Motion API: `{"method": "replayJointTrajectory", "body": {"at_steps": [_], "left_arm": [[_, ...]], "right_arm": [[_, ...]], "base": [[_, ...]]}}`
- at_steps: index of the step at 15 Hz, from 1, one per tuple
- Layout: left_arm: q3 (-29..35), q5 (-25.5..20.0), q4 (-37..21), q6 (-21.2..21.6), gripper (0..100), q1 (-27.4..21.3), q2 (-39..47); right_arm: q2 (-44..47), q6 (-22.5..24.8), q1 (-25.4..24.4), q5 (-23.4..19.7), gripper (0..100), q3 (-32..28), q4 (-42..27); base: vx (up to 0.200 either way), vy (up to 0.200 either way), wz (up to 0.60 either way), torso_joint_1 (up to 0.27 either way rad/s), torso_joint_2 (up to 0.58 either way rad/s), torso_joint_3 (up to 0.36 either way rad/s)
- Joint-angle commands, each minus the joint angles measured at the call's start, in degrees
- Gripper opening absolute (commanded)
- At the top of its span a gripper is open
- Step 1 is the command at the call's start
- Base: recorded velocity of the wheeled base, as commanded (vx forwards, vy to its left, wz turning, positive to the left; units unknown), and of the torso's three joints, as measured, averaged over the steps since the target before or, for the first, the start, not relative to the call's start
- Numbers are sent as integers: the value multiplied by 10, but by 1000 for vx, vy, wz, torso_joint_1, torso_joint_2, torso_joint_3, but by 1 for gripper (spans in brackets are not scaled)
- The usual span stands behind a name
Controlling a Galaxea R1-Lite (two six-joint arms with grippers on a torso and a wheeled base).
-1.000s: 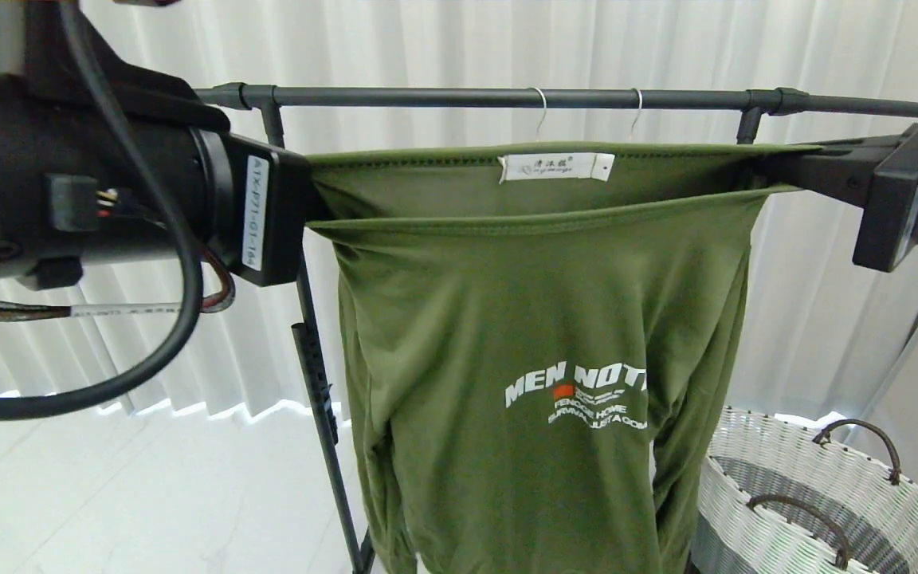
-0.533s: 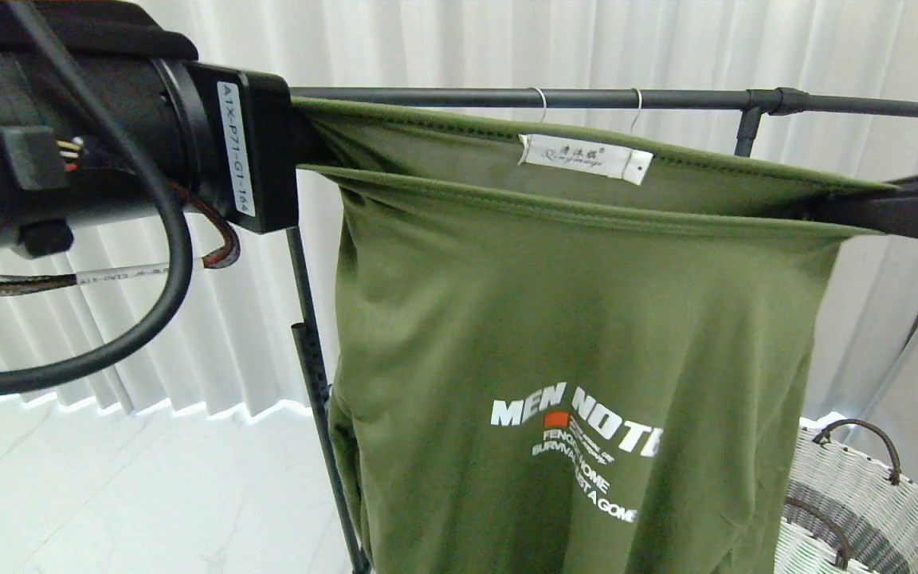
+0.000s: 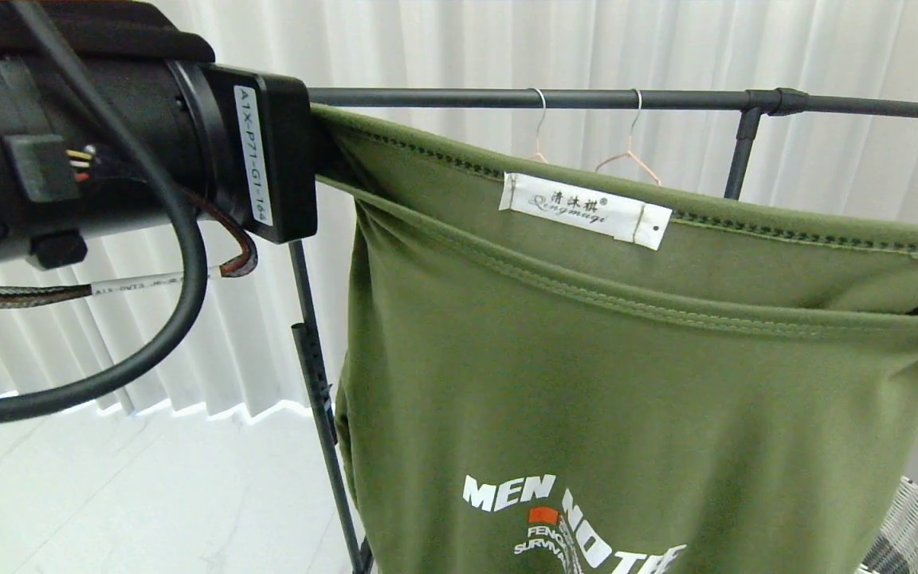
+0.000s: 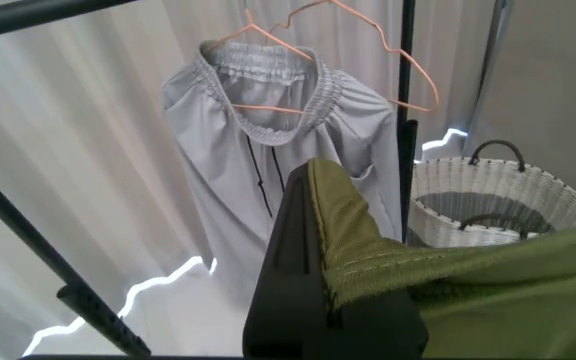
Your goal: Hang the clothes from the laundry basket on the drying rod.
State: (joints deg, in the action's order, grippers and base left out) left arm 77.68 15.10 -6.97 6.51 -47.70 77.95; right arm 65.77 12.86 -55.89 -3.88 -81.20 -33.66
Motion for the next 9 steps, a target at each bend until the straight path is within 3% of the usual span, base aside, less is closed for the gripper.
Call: {"method": "replayJointTrajectory", "body": {"at_steps": [1, 4, 6, 7, 9], "left_arm": [[0, 1, -16, -1, 0, -1, -6], [34, 1, -146, -52, 0, -3, -24], [60, 0, -262, -81, 0, -15, -44], [69, -2, -329, -100, 0, -28, -57], [66, -6, -373, -137, 0, -66, -76]], "right_arm": [[1, 0, 2, 34, 0, 6, 0], [6, 0, 14, 139, 0, 22, 11], [15, 0, 27, 149, 0, 43, 61], [23, 1, 32, 149, 0, 62, 119], [42, 1, 33, 149, 0, 89, 200]], "base": [[0, 0, 0, 0, 0, 0], [0, 0, 0, 0, 0, 0], [0, 0, 0, 0, 0, 0], [0, 0, 0, 0, 0, 0], [0, 0, 0, 0, 0, 0]]}}
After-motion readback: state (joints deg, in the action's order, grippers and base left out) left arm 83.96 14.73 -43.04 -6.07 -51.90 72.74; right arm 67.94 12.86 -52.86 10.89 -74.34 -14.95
